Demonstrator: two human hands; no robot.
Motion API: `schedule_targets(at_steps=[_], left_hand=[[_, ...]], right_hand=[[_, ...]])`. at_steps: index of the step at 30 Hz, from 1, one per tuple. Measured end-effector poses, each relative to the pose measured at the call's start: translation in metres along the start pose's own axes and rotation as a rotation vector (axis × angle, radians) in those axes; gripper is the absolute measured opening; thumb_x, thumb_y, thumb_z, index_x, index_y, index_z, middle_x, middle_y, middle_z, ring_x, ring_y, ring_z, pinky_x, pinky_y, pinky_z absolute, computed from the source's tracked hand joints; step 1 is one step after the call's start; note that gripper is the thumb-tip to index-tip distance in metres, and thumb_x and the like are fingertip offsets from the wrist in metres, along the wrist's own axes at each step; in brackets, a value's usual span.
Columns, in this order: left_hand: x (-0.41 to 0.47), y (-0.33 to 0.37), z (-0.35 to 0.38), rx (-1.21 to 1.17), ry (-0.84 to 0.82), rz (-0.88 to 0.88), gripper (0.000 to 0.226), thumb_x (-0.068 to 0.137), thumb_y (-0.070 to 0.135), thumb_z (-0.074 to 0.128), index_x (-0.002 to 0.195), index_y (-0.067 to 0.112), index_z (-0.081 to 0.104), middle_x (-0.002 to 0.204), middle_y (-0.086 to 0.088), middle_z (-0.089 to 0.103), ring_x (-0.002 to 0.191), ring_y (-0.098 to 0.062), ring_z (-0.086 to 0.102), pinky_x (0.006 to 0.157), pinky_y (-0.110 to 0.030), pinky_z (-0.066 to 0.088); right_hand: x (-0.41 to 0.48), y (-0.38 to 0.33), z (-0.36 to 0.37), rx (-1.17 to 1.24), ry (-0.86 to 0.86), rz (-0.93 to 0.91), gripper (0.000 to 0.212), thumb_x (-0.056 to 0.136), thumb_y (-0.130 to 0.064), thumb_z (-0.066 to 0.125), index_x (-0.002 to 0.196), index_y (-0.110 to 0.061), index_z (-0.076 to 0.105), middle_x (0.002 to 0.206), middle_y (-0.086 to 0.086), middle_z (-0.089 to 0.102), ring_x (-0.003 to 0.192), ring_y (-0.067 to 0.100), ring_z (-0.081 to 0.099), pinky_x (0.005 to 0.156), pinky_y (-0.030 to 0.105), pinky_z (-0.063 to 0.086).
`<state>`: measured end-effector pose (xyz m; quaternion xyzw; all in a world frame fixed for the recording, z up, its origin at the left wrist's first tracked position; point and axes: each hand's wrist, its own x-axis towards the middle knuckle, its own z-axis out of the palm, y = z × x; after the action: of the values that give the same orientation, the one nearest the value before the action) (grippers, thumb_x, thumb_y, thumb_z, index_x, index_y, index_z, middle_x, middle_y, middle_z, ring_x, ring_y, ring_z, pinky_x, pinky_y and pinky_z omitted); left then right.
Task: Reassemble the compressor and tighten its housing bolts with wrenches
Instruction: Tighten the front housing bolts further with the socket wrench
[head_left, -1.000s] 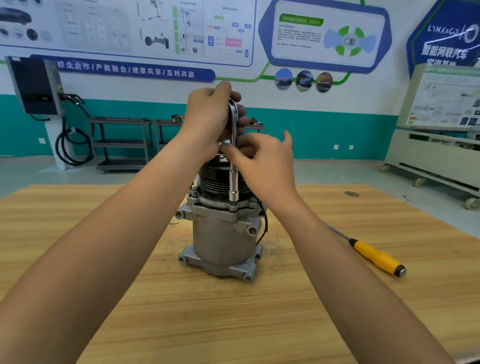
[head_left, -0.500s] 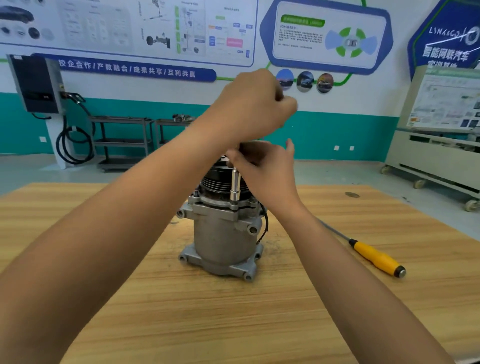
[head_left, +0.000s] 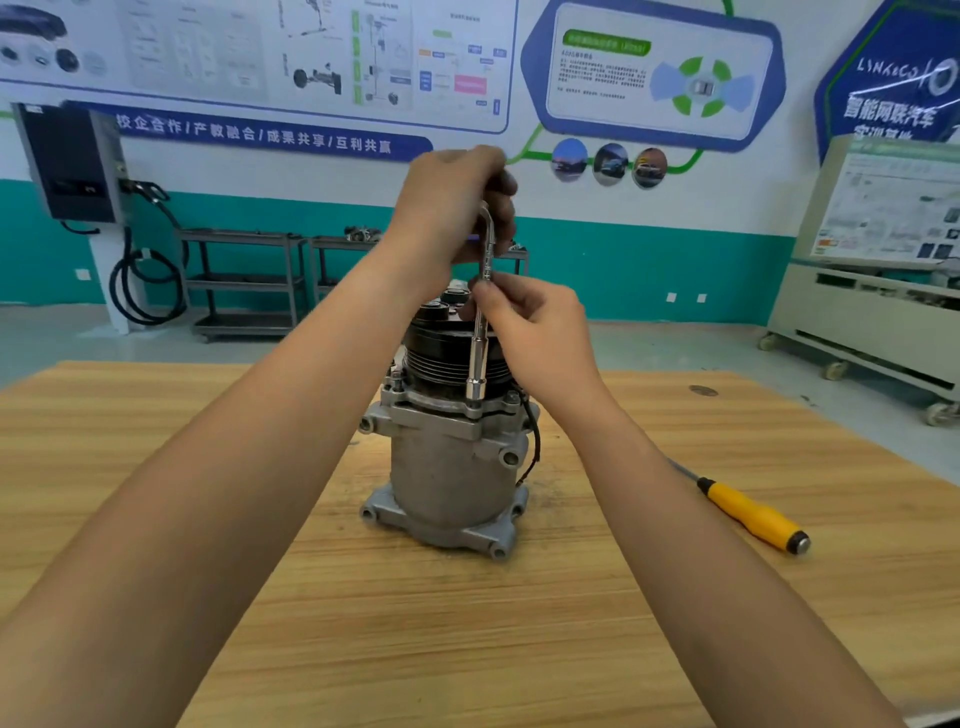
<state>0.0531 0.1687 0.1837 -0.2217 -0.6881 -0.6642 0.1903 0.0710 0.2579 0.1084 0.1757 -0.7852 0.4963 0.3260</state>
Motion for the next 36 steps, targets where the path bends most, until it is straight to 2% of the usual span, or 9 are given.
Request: schedule_targets(at_steps=[3, 10, 15, 19, 21, 23, 27, 32, 36], left_hand=[[0.0, -0.013, 0.003, 0.768, 0.305, 0.327, 0.027, 0.1, 0.021, 0.032, 0.079, 0.009, 0.044, 0.071, -0.004, 0.048, 0.069, -0.023, 0.042, 0.06, -0.029, 0.02], [0.004, -0.018, -0.001, 0.037, 0.289, 0.007, 0.031, 0.093, 0.012, 0.038, 0.063, 0.015, 0.044, 0.047, 0.005, 0.041, 0.045, -0.011, 0.041, 0.048, -0.021, 0.031], [0.011, -0.018, 0.002, -0.334, -0.282, -0.274, 0.033, 0.097, 0.032, 0.04, 0.068, 0.016, 0.047, 0.042, 0.006, 0.034, 0.037, -0.007, 0.024, 0.037, -0.018, 0.024], [0.017, 0.009, -0.003, 0.426, -0.338, -0.1, 0.027, 0.097, 0.027, 0.042, 0.078, 0.013, 0.058, 0.051, 0.005, 0.052, 0.05, -0.01, 0.043, 0.048, -0.019, 0.037], [0.016, 0.018, 0.003, 1.043, -0.251, 0.056, 0.021, 0.096, 0.019, 0.039, 0.085, 0.009, 0.053, 0.072, -0.004, 0.056, 0.07, -0.02, 0.05, 0.062, -0.028, 0.038], [0.006, 0.014, 0.016, 1.224, -0.103, 0.173, 0.013, 0.096, 0.017, 0.038, 0.087, 0.009, 0.045, 0.082, -0.007, 0.045, 0.081, -0.026, 0.044, 0.069, -0.032, 0.032], [-0.001, -0.006, 0.029, 0.631, 0.087, 0.271, 0.032, 0.092, 0.026, 0.048, 0.064, 0.013, 0.043, 0.059, 0.005, 0.04, 0.065, -0.014, 0.039, 0.059, -0.027, 0.026], [-0.003, 0.004, 0.007, -0.041, -0.506, 0.071, 0.051, 0.095, 0.014, 0.044, 0.046, 0.022, 0.036, 0.04, 0.01, 0.026, 0.033, -0.005, 0.018, 0.037, -0.017, 0.018], [-0.003, 0.012, -0.002, 0.168, -0.567, 0.051, 0.047, 0.098, 0.02, 0.04, 0.051, 0.016, 0.043, 0.039, 0.008, 0.034, 0.033, -0.008, 0.028, 0.046, -0.026, 0.018]], right_hand=[[-0.004, 0.001, 0.004, -0.013, 0.044, -0.024, 0.024, 0.095, -0.018, 0.053, 0.087, -0.005, 0.072, 0.065, 0.002, 0.064, 0.055, -0.003, 0.046, 0.084, 0.039, 0.03], [-0.005, -0.007, -0.002, -0.083, -0.014, -0.052, 0.02, 0.094, -0.02, 0.056, 0.098, -0.01, 0.072, 0.088, -0.001, 0.071, 0.093, 0.014, 0.064, 0.104, 0.051, 0.033], [-0.005, -0.009, -0.003, -0.15, -0.082, -0.017, 0.042, 0.099, -0.02, 0.043, 0.057, -0.025, 0.041, 0.069, -0.013, 0.043, 0.087, 0.015, 0.045, 0.096, 0.049, 0.034], [-0.006, -0.004, -0.003, -0.109, -0.011, -0.022, 0.031, 0.097, -0.024, 0.049, 0.072, -0.016, 0.065, 0.072, -0.011, 0.053, 0.09, 0.015, 0.053, 0.103, 0.054, 0.03], [-0.005, -0.005, 0.001, -0.182, 0.026, -0.005, 0.03, 0.096, -0.028, 0.05, 0.068, -0.023, 0.06, 0.065, -0.017, 0.05, 0.086, 0.012, 0.049, 0.105, 0.057, 0.024], [-0.005, -0.007, 0.006, -0.239, 0.07, 0.01, 0.039, 0.096, -0.029, 0.05, 0.057, -0.032, 0.046, 0.059, -0.019, 0.046, 0.08, 0.009, 0.043, 0.108, 0.055, 0.018], [-0.007, -0.004, 0.008, -0.257, 0.123, 0.002, 0.038, 0.092, -0.021, 0.054, 0.055, -0.028, 0.044, 0.06, -0.016, 0.048, 0.084, 0.015, 0.05, 0.109, 0.055, 0.015], [0.0, 0.0, -0.011, -0.173, -0.246, -0.093, 0.026, 0.098, -0.021, 0.046, 0.088, -0.01, 0.068, 0.105, -0.01, 0.054, 0.13, 0.024, 0.034, 0.11, 0.049, 0.022], [0.0, 0.006, -0.015, -0.196, -0.271, -0.085, 0.027, 0.099, -0.018, 0.045, 0.099, -0.006, 0.068, 0.126, -0.001, 0.055, 0.139, 0.022, 0.023, 0.111, 0.052, 0.017]])
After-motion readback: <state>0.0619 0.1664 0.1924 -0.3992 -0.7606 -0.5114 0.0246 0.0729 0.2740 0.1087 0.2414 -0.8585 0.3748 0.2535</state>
